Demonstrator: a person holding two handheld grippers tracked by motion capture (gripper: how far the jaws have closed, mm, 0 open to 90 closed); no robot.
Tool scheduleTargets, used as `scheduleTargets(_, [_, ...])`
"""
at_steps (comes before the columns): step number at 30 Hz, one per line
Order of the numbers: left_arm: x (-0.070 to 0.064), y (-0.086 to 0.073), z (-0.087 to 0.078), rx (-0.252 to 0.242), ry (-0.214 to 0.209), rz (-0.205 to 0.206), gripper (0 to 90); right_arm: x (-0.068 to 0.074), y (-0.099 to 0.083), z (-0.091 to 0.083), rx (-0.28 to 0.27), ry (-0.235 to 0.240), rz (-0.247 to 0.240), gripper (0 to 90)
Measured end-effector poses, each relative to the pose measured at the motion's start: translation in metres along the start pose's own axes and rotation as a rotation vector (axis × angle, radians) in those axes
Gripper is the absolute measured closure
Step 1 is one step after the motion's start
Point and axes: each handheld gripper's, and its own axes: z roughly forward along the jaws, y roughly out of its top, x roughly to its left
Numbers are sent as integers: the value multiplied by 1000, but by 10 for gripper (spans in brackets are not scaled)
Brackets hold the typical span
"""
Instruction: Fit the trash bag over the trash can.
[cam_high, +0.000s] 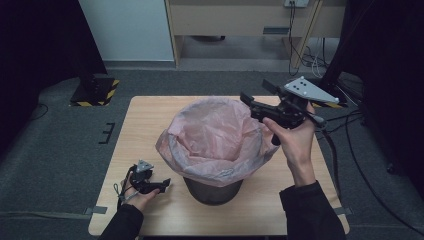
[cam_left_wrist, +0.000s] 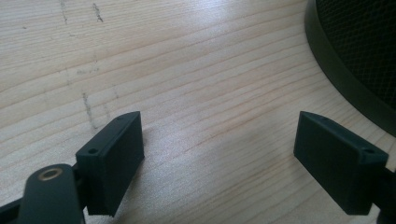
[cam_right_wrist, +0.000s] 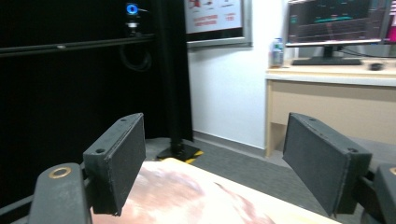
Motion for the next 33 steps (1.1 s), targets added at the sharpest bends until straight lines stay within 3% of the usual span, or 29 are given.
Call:
scheduleTargets(9, [0,0,0,-1,2,3,151,-40,-20,-30,-15,-112,46,194])
scheduleTargets(15, [0,0,0,0,2,5,151,-69,-49,-46,2,-192,91,175])
scheduleTargets(24, [2,1,-3,-5,7,-8,189,-99,-107,-58,93,-266,147,166])
scheduleTargets(33, [6,1,-8,-13,28,-13,192,-108,-172,-63,222,-274,188,148])
